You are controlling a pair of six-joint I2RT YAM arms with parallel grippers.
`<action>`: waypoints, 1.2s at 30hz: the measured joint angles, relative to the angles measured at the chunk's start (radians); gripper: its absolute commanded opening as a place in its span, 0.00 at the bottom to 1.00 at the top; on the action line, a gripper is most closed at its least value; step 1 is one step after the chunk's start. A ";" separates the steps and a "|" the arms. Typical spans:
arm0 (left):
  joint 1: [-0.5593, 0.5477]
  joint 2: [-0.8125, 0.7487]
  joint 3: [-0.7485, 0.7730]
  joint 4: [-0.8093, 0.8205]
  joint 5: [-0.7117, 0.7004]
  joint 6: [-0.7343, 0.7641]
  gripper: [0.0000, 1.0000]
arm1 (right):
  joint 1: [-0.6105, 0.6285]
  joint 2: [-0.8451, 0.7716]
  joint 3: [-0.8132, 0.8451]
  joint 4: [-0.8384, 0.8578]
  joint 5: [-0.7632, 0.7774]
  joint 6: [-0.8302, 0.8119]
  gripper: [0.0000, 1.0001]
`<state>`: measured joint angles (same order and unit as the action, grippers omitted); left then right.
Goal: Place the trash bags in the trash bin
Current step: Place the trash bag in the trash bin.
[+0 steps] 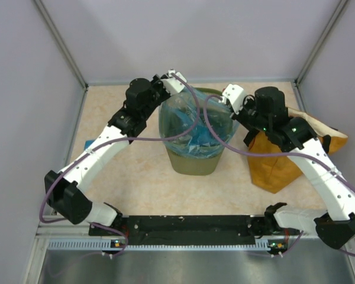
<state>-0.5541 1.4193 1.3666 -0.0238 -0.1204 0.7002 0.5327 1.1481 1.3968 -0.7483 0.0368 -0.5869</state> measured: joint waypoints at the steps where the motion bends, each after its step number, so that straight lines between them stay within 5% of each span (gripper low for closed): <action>1: 0.000 0.002 0.000 0.001 0.000 -0.001 0.00 | -0.006 0.008 0.000 0.004 0.000 0.004 0.00; 36: 0.010 0.055 -0.013 0.021 -0.075 -0.008 0.00 | -0.105 0.186 0.052 0.187 0.020 0.162 0.00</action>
<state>-0.5438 1.4738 1.3537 -0.0032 -0.1955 0.6926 0.4282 1.3338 1.4490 -0.5610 0.0566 -0.4248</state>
